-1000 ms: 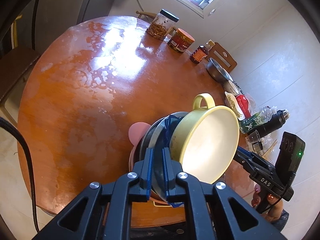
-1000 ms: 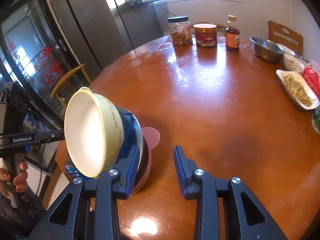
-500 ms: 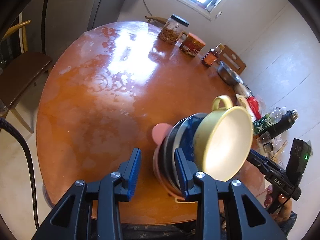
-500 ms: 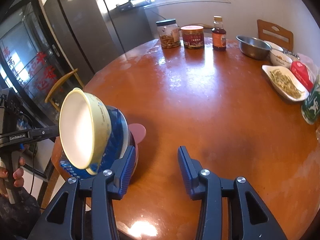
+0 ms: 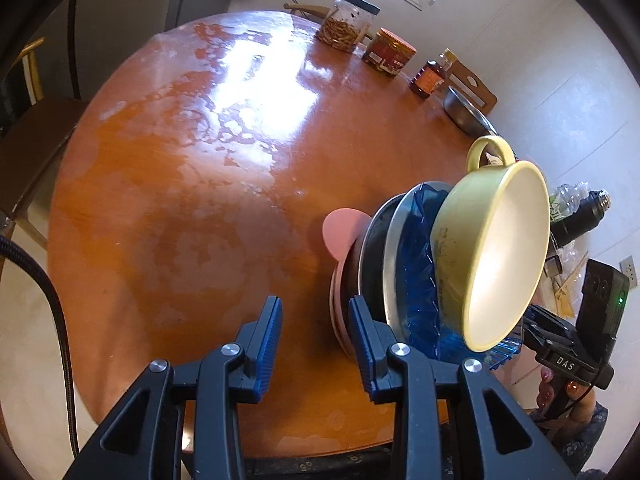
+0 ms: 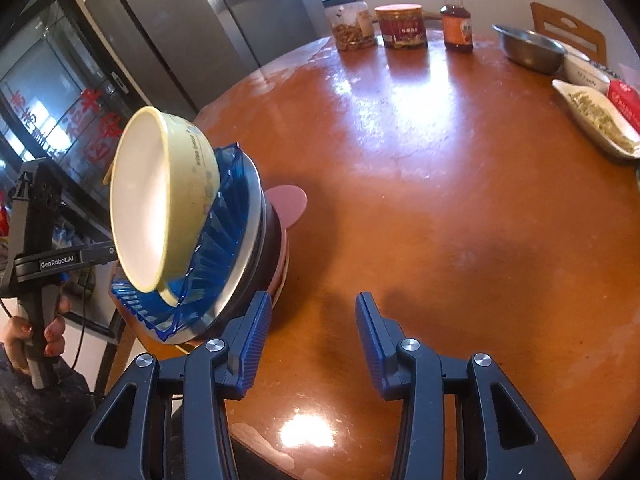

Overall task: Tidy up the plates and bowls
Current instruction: 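Lower the bowl stack onto the silver tray and open the left tool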

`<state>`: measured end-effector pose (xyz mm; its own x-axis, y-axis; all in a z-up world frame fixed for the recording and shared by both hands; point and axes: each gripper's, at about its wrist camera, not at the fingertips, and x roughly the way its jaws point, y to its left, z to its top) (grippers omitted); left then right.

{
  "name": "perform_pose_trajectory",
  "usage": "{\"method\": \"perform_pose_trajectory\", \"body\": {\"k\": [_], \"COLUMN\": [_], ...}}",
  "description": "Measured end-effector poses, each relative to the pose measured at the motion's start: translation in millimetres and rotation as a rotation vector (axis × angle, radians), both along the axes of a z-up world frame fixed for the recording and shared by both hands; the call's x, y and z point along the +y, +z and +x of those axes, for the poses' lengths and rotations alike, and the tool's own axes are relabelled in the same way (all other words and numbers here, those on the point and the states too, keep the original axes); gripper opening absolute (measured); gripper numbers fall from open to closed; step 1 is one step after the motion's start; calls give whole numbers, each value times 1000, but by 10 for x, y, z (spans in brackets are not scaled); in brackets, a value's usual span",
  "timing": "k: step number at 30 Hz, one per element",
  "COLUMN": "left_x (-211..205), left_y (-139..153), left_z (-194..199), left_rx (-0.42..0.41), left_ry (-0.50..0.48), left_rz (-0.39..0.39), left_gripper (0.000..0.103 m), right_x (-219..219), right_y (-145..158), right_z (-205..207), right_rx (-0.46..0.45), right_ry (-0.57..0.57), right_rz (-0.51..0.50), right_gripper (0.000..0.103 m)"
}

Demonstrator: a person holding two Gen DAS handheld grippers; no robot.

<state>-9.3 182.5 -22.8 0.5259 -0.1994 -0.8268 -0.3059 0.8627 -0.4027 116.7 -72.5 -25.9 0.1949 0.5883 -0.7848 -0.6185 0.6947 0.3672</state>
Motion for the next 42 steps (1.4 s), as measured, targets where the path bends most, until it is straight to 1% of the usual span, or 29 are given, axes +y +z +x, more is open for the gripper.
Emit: {"method": "perform_pose_trajectory", "body": {"k": [6, 11, 14, 16, 17, 19, 21, 22, 25, 30, 42], "left_x": [30, 68, 67, 47, 34, -15, -70, -109, -159, -288, -602], "left_y": [-32, -84, -92, -88, -90, -95, -91, -80, -72, -48, -53], "left_z": [28, 67, 117, 151, 180, 221, 243, 262, 300, 377, 633], "left_rx": [3, 2, -2, -5, -3, -3, -1, -2, -2, -7, 6], "left_ry": [-25, -41, -57, -71, -74, -93, -107, -114, -120, -151, -214], "left_rz": [-18, -31, -23, -9, -5, -6, 4, 18, 25, 42, 56], "left_gripper": [34, 34, 34, 33, 32, 26, 20, 20, 19, 10, 9], "right_x": [55, 87, 95, 102, 104, 105, 101, 94, 69, 20, -297], "right_y": [-50, -66, -62, -50, -44, -35, -30, -25, -24, -9, 2], "right_z": [21, 26, 20, 5, -3, -17, -36, -38, -27, -13, 82], "right_rx": [51, 56, 58, 54, 53, 51, 51, 48, 46, 34, 18], "right_ry": [10, 16, 24, 34, 40, 47, 57, 57, 52, 45, -2], "right_rz": [34, 38, 45, 49, 51, 57, 65, 65, 66, 57, 42], "right_gripper": [45, 45, 42, 37, 36, 31, 28, 27, 26, 25, 24]}}
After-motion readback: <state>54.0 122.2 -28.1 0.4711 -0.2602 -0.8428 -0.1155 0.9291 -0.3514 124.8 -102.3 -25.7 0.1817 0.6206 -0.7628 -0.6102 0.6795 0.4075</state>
